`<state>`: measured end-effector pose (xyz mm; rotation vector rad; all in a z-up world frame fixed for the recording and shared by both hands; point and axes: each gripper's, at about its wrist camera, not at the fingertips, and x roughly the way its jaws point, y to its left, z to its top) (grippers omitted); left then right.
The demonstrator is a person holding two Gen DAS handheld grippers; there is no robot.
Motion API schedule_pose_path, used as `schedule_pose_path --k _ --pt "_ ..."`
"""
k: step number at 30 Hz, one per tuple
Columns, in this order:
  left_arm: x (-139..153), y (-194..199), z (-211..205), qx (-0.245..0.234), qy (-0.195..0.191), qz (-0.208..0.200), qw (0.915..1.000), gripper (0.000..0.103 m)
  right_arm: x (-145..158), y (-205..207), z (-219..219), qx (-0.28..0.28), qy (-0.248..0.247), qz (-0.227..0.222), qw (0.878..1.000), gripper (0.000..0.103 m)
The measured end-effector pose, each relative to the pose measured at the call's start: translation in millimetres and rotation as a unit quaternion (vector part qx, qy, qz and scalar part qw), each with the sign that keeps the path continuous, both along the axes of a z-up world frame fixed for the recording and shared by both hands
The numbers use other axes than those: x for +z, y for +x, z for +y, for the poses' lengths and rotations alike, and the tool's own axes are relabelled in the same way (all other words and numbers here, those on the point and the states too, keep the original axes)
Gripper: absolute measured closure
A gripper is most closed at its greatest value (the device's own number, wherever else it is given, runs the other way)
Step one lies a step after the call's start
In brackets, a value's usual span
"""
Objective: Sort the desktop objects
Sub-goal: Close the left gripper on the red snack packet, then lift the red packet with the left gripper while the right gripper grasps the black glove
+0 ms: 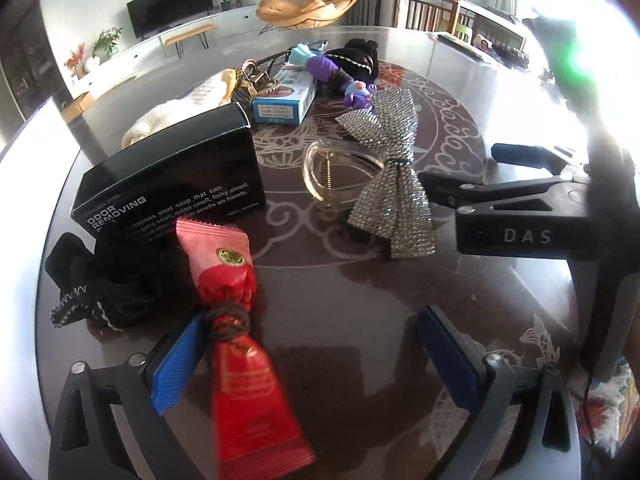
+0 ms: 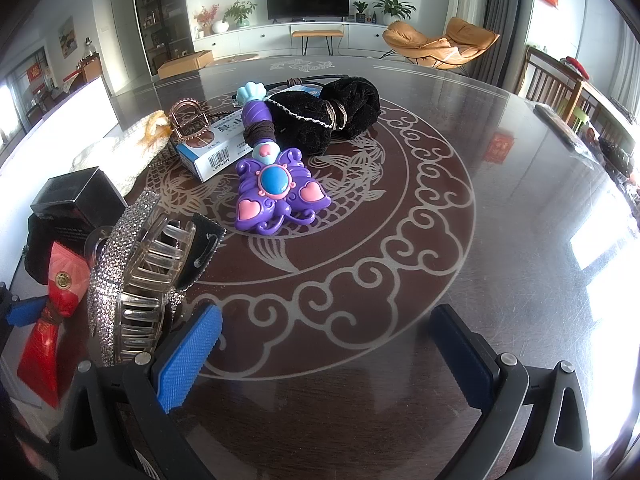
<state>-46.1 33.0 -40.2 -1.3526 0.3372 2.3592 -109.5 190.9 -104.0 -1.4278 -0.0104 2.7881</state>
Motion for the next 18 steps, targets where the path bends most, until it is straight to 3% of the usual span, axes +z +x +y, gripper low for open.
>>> schedule_pose_path --k 2,4,6,18 --pt "5.0 4.5 -1.5 0.008 0.006 0.014 0.9999 0.033 0.1 0.0 0.0 0.000 0.000 0.000 1.000 0.000" --pt "8.9 7.6 -5.6 0.020 0.009 0.019 0.9996 0.066 0.0 0.0 0.0 0.000 0.000 0.000 1.000 0.000" --pt "10.4 9.1 -10.8 0.033 0.015 0.016 0.9992 0.080 0.1 0.1 -0.1 0.000 0.000 0.000 1.000 0.000" --pt "22.0 73.1 -54.3 0.060 0.064 0.031 0.9957 0.081 0.0 0.0 -0.1 0.000 0.000 0.000 1.000 0.000"
